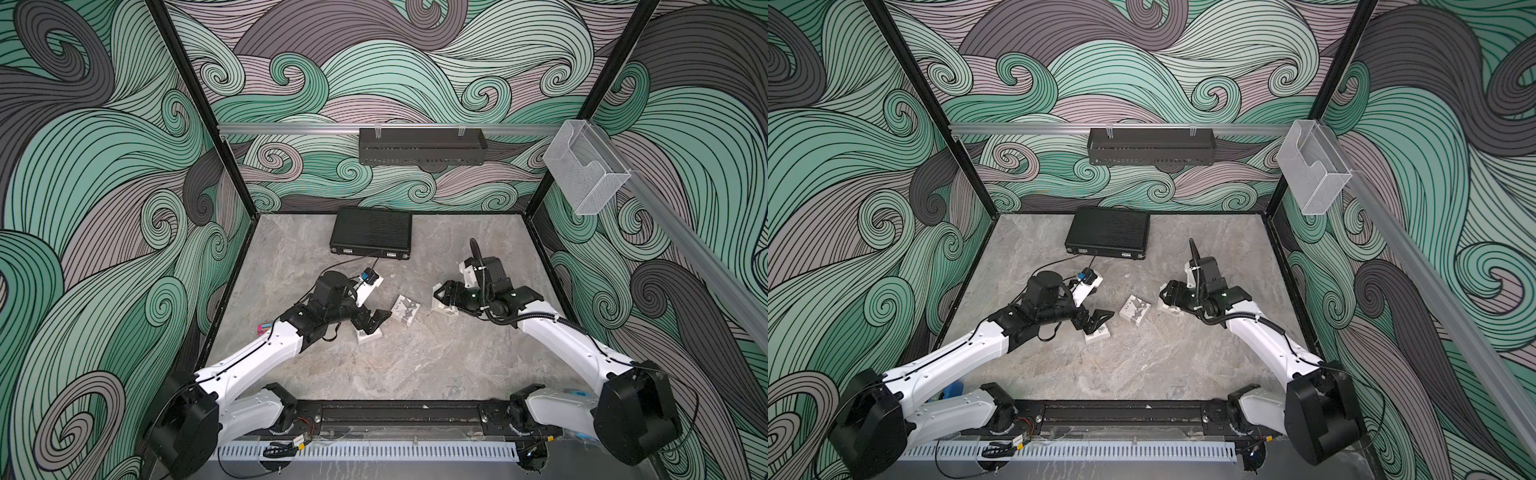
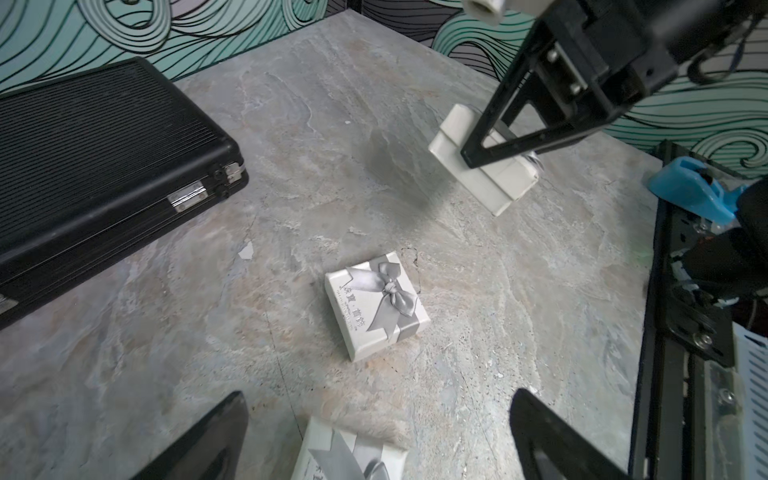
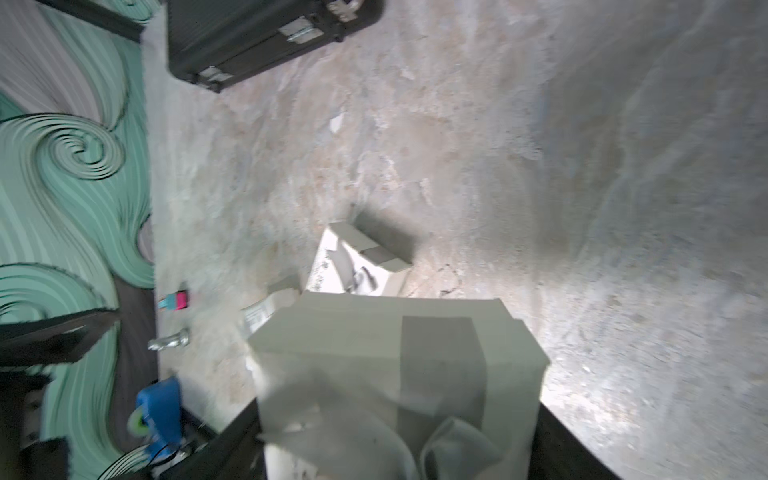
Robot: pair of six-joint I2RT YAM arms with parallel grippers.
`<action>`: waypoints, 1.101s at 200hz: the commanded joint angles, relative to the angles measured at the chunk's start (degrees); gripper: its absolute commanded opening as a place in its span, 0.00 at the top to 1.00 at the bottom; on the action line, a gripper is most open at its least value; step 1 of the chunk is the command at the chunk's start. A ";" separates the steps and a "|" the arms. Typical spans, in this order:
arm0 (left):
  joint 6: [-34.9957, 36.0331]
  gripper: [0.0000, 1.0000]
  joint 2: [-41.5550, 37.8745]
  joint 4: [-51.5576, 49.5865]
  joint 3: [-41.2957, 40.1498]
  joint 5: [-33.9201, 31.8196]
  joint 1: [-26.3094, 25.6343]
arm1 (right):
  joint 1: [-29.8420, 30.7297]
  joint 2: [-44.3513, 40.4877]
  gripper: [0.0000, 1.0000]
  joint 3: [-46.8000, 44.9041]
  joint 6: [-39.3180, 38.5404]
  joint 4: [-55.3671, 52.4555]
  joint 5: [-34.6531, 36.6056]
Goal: Take the rings out of the lift-off lid box
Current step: Open the lid on the jewelry box.
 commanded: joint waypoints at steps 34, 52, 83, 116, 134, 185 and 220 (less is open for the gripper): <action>12.88 0.01 5.23 7.72 3.70 7.36 -3.15 | -1.38 2.46 0.24 -0.79 2.72 12.89 -23.02; 14.43 0.01 6.54 8.86 4.13 8.73 -3.63 | -1.46 3.89 0.25 -0.50 4.28 15.47 -27.70; 15.01 0.01 8.11 12.45 4.02 11.01 -4.13 | -1.43 4.98 0.25 0.77 4.49 15.82 -31.95; 15.62 0.01 9.00 15.53 3.80 12.31 -4.35 | -1.39 5.11 0.26 1.14 5.34 16.65 -34.85; 15.81 0.01 10.25 16.18 4.38 13.49 -4.48 | -1.31 5.01 0.26 0.63 6.53 18.28 -35.84; 15.45 0.01 12.84 18.93 5.38 12.99 -5.67 | -0.63 5.23 0.26 -0.18 7.85 21.13 -37.03; 15.45 0.01 12.76 21.19 4.96 11.88 -5.84 | -0.14 5.46 0.26 -0.31 7.67 21.45 -37.19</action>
